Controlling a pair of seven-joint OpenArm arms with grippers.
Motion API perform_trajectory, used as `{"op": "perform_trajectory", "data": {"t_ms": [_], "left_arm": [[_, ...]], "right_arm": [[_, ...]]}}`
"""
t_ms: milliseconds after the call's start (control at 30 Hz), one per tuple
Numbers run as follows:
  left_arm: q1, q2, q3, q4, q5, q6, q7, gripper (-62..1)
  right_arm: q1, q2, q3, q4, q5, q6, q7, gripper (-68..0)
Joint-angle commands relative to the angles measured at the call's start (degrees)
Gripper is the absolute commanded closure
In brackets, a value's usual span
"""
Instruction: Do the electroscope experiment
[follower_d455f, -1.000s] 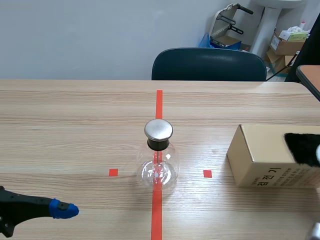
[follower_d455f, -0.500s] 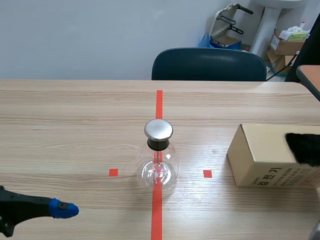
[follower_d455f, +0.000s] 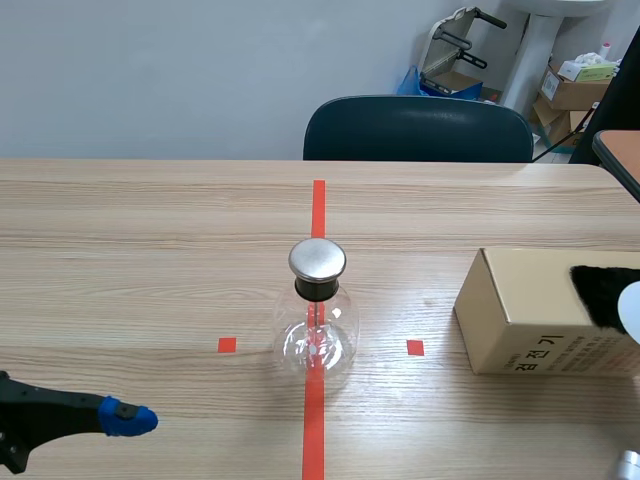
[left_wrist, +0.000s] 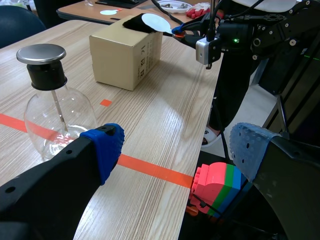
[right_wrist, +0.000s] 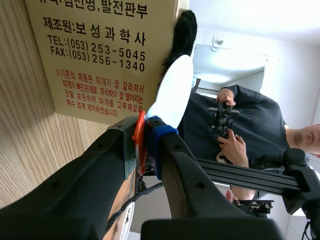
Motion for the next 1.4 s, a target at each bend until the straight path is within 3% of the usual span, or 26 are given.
{"op": "perform_trajectory", "data": {"t_ms": [0, 100, 233, 367, 467, 667, 833, 967, 1100, 1233, 1367], "left_arm": [[-0.3, 0.3, -0.2, 1.0, -0.3, 0.0, -0.6, -46.5], [-1.0, 0.4, -0.2, 1.0, -0.3, 0.5, -0.1, -44.6], [-2.9, 1.6, -0.1, 1.0, -0.3, 1.4, 2.4, -29.5], [-5.1, 3.1, -0.1, 0.9, -0.3, 1.6, 4.8, -26.6], [-6.8, 4.2, -0.1, 0.8, -0.2, 1.6, 7.0, -19.0], [-10.8, 7.2, 1.0, -0.8, -0.1, 1.6, 10.6, -10.6], [-14.9, 10.4, 3.0, -4.8, 0.8, 1.6, 11.9, -5.3], [-18.6, 12.6, 5.5, -9.6, 1.6, 1.9, 11.8, -3.7], [-22.2, 15.3, 8.1, -14.7, 2.4, 4.3, 11.8, -3.1], [-25.5, 17.8, 10.4, -19.4, 2.4, 7.1, 11.9, -3.1], [-28.3, 20.0, 11.4, -23.7, 2.4, 8.2, 11.8, -3.1]], "right_arm": [[-0.1, 0.9, 0.2, 0.4, 0.2, -2.6, -0.2, -1.7], [-0.1, 0.9, 0.2, 0.4, 0.2, -2.6, 0.0, -1.7], [-0.1, 0.9, 0.2, 0.4, 0.0, -2.6, 0.0, -1.7], [-0.1, 0.9, 0.2, 0.4, 0.0, -2.6, 0.0, -1.7], [-0.1, 0.9, 0.2, 0.4, 0.0, -2.6, 0.0, -1.7], [-0.1, 1.1, 0.2, 0.5, -0.5, -2.6, 0.3, -1.7], [-0.3, 1.7, 0.2, 4.3, 0.2, -2.6, 0.4, -1.5], [-0.5, 1.7, -0.6, 11.8, 2.9, 2.2, -1.2, -1.5], [-0.5, 1.9, -3.2, 19.1, 5.2, 5.9, -5.2, -1.5], [-0.4, 3.2, -7.3, 25.5, 7.9, 8.0, -9.9, -1.5], [-0.4, 4.8, -12.2, 30.6, 9.0, 8.1, -14.6, -1.5]]}}
